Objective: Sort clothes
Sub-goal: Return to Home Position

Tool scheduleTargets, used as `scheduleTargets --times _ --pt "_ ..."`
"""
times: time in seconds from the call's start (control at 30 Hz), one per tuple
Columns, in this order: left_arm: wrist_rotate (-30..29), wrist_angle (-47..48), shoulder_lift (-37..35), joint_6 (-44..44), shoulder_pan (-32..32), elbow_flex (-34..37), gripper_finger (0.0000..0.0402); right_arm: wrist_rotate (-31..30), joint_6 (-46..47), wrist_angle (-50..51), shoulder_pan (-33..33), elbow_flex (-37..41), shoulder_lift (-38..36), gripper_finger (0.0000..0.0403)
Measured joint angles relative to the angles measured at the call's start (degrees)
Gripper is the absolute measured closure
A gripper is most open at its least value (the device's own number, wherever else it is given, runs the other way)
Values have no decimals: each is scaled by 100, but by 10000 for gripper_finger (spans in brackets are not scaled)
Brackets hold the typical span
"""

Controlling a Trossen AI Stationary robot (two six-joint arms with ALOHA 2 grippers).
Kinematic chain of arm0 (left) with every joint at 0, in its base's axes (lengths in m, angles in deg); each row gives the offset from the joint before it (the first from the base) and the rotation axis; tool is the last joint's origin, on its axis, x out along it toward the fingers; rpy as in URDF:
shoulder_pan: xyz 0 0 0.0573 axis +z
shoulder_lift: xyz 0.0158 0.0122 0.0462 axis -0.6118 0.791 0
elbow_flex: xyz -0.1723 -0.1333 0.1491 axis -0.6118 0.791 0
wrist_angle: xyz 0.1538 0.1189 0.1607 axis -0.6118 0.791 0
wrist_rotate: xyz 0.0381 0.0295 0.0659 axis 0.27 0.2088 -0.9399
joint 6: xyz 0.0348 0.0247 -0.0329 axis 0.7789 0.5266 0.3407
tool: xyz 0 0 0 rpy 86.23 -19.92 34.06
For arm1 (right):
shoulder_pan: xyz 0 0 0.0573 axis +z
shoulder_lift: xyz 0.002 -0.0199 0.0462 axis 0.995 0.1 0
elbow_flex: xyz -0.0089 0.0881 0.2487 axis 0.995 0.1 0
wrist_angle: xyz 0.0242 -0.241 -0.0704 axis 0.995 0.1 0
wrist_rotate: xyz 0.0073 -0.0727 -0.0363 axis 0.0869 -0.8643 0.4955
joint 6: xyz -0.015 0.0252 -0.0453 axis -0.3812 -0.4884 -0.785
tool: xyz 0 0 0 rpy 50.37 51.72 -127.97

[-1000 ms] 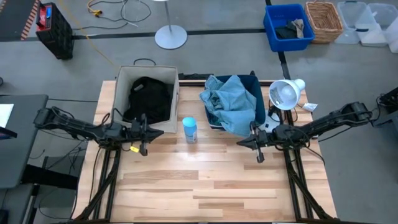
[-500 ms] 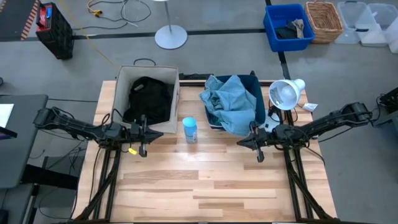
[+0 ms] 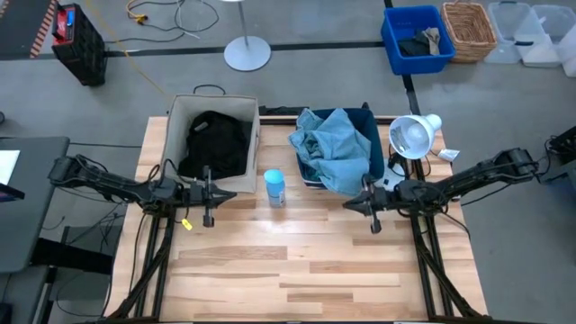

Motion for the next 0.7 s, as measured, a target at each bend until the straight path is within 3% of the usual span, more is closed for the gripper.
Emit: scheduleTargets --times 0.17,0.3,0.47,0.7 --pt "-21 -305 -103 255 0 -92 401 -16 -1400 -444 276 -15 -205 363" --pt "-95 82 -413 219 0 -136 401 -72 -1071 76 263 -15 -627 363" --pt "-679 239 -1095 -176 0 -140 401 -85 -811 626 132 -17 -1376 363" --pt "-693 998 -2197 -166 0 -146 401 -85 -741 2138 95 -20 -2789 363"
